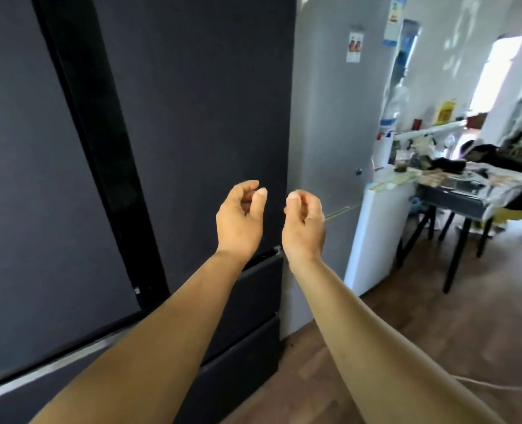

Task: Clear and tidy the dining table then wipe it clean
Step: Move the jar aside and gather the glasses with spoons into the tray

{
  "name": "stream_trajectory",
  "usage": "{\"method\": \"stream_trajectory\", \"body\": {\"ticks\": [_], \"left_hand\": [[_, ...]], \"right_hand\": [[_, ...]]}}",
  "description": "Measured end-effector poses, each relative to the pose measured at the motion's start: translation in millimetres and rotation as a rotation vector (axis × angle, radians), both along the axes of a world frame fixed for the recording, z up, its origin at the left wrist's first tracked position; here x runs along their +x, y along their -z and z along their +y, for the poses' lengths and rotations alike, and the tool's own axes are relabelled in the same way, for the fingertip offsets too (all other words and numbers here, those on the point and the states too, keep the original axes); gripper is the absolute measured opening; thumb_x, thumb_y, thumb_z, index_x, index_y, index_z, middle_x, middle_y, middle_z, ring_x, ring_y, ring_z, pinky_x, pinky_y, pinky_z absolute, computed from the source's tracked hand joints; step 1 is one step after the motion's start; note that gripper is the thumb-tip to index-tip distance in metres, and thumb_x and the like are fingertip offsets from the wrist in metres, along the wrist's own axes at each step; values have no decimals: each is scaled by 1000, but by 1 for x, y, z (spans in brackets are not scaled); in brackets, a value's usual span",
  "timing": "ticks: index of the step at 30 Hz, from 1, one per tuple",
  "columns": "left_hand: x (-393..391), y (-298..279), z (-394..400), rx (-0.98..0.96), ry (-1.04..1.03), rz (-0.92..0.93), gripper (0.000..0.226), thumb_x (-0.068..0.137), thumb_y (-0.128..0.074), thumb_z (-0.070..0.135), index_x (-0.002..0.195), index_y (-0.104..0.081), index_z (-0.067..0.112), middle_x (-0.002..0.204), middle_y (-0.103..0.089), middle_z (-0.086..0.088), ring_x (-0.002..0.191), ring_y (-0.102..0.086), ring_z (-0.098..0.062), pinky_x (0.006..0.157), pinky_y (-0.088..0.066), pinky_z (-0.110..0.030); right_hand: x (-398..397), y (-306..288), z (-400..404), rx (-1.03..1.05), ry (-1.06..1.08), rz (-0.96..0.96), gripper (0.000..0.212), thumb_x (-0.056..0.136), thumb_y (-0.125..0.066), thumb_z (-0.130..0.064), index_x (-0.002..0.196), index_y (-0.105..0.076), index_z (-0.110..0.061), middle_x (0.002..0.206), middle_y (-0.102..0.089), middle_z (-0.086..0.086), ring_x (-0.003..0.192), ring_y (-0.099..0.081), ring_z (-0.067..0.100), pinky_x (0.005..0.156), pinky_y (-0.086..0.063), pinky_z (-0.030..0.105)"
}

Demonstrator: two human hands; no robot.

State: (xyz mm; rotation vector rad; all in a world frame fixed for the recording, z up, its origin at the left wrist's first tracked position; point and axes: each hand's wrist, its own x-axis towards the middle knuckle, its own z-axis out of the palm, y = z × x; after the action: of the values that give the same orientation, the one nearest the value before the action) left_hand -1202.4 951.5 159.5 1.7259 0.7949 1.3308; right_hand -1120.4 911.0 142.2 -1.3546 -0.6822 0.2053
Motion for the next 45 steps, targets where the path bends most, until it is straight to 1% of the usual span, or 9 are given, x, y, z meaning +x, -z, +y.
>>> {"method": "stream_trajectory", "body": {"ticks": [4, 7, 15, 21, 26, 31, 35, 41, 45], "left_hand": [[62, 24, -7, -65, 108, -4, 24, 91, -54, 31, 112, -59, 21, 99, -64, 6, 95, -63, -13, 82, -50, -18], [117, 35, -14, -122, 173, 15, 21, 90, -56, 31, 107, -60, 20, 100, -66, 1, 95, -64, -18, 88, -52, -31], [244, 57, -38, -158, 393, 67, 6, 91, -54, 27, 94, -59, 28, 93, -66, 3, 89, -65, -17, 78, -53, -29], [341, 62, -80, -180, 626, 100, 15, 91, -54, 31, 103, -60, 25, 103, -68, -1, 95, -65, -20, 88, -54, -40], [412, 70, -115, -222, 826, 102, 13, 92, -51, 32, 102, -59, 29, 93, -64, 12, 95, -64, -13, 80, -54, -27], [487, 77, -140, -204, 988, 107, 12, 91, -51, 32, 97, -61, 30, 100, -68, 4, 95, -65, -14, 85, -55, -38], [541, 75, -161, -243, 1138, 39, 21, 86, -54, 36, 98, -65, 22, 94, -71, -2, 91, -68, -19, 85, -55, -43], [601, 63, -203, -273, 1414, 34, 12, 91, -55, 28, 98, -63, 21, 97, -69, -3, 82, -67, -10, 68, -53, -16], [622, 66, -236, -285, 1526, 106, 11, 86, -54, 42, 92, -61, 35, 101, -69, -1, 91, -67, -17, 83, -56, -41]], "right_hand": [[60, 29, -9, 9, 149, 12, 17, 97, -44, -33, 102, -56, -22, 101, -65, 1, 97, -66, 24, 85, -51, 34], [110, 40, -17, 8, 257, 25, 22, 97, -45, -33, 107, -58, -18, 99, -66, 1, 93, -66, 24, 87, -52, 43], [217, 60, -57, 41, 398, 115, 20, 94, -46, -38, 104, -54, -22, 95, -65, -2, 88, -68, 21, 82, -54, 40], [293, 59, -116, 69, 598, 159, 14, 98, -44, -29, 102, -55, -21, 96, -66, 0, 87, -66, 16, 75, -52, 29], [344, 64, -160, 33, 766, 150, 15, 99, -41, -30, 94, -55, -31, 95, -67, -4, 90, -67, 13, 74, -50, 25], [394, 64, -188, 62, 980, 155, 22, 99, -42, -30, 102, -59, -17, 95, -68, -1, 82, -65, 9, 70, -49, 19], [429, 54, -204, 98, 1130, 168, 19, 99, -42, -33, 91, -58, -27, 94, -68, -3, 84, -65, 11, 77, -51, 26], [467, 39, -236, 122, 1370, 156, 20, 100, -41, -32, 90, -57, -26, 91, -67, -5, 86, -64, 11, 69, -48, 16], [477, 39, -268, 77, 1527, 168, 22, 99, -41, -34, 88, -57, -25, 93, -68, -2, 89, -65, 14, 83, -52, 31]]}}
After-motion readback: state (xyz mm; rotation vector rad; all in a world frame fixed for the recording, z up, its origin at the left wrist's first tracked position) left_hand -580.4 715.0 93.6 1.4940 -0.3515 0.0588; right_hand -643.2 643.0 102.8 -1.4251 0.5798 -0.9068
